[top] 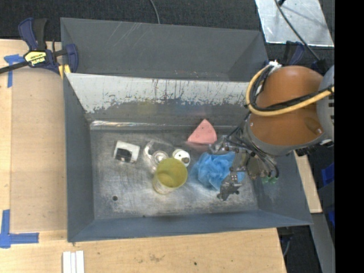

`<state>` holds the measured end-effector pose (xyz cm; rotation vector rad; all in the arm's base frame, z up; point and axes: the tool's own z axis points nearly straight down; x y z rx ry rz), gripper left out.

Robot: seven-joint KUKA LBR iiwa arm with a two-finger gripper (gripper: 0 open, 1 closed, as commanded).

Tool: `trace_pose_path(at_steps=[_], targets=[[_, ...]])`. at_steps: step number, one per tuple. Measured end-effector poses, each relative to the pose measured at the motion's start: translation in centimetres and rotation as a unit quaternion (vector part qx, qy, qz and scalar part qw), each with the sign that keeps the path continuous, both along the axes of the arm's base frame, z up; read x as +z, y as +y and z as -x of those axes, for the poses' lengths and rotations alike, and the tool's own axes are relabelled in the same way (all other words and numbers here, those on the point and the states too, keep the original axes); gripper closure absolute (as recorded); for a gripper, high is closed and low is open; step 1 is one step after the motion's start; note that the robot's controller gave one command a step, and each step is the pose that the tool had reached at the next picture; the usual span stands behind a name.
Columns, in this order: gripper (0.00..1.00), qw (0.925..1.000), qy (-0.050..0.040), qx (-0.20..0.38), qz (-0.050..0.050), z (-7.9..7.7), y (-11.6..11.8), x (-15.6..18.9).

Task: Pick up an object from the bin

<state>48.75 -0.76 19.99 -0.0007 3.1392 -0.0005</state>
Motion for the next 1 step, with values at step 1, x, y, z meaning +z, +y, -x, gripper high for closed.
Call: trace_pose_path(at_steps=[1], targets=[[0.00,1.0000,0.0000,0.000,0.000,0.00,0.00,0.00]])
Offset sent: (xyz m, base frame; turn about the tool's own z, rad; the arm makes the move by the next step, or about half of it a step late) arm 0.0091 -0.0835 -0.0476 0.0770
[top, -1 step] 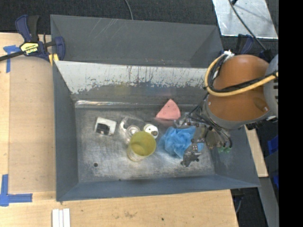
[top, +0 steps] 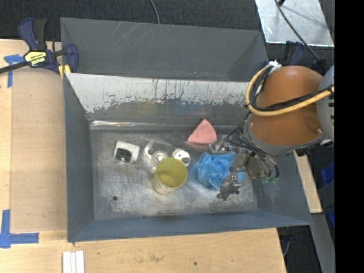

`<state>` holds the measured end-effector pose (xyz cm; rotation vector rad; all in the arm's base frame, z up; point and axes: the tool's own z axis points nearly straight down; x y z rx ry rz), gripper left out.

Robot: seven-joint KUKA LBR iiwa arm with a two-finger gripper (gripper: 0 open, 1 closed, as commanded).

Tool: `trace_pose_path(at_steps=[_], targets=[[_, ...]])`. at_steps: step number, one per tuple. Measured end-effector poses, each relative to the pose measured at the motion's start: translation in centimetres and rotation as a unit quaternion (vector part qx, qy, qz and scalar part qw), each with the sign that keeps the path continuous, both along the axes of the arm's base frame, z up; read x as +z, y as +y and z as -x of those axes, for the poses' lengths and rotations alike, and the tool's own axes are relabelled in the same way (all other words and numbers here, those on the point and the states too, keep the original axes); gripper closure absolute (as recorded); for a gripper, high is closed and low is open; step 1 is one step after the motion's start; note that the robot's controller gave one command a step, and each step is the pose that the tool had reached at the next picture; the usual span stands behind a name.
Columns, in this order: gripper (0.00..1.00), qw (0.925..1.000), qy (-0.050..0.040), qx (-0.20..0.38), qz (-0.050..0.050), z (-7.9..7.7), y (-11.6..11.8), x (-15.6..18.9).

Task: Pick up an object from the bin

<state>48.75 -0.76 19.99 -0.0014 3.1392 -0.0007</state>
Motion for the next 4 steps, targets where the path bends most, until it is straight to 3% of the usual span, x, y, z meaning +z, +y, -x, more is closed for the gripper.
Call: trace_pose_path(at_steps=[1,2,3,4], targets=[[0.00,0.9993,-0.0003,-0.037,0.000,-1.0,-8.0,-4.5],[0.00,0.9955,-0.0007,0.095,0.000,-1.8,-9.7,-4.8],[0.00,0.9993,0.0006,-0.037,0.000,-1.5,-7.0,-6.1],[0.00,0.9996,-0.0026,0.027,0.001,-2.5,-6.8,-10.8]])
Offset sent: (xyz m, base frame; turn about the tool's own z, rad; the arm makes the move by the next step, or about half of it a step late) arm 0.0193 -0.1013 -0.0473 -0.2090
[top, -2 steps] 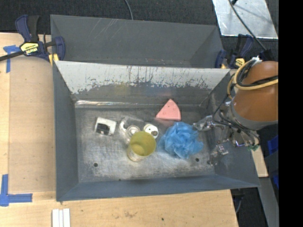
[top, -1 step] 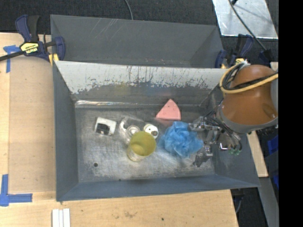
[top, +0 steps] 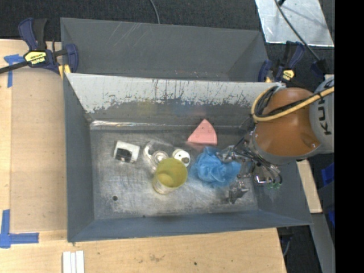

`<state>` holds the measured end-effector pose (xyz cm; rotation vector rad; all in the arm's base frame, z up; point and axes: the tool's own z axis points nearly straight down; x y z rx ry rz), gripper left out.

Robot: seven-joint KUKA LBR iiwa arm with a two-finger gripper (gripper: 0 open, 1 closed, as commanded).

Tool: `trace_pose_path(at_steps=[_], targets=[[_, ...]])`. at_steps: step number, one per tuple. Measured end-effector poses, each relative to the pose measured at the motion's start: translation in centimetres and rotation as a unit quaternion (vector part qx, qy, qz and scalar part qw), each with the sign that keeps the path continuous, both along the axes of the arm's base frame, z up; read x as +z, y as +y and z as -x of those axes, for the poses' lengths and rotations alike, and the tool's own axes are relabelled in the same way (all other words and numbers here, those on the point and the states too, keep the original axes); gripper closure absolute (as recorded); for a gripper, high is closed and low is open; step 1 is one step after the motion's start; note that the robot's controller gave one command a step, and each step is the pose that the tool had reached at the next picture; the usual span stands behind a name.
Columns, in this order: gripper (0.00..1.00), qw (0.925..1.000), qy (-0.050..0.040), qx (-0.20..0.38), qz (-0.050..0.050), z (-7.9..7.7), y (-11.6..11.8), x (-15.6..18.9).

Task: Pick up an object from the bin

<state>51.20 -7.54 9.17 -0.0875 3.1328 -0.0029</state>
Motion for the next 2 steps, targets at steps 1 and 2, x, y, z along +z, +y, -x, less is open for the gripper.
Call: trace_pose_path(at_steps=[1,2], targets=[[1.00,0.9960,-0.0078,-0.089,0.001,-0.43,1.15,-1.43],[1.00,0.9960,-0.0078,-0.089,0.001,-0.43,1.15,-1.43]])
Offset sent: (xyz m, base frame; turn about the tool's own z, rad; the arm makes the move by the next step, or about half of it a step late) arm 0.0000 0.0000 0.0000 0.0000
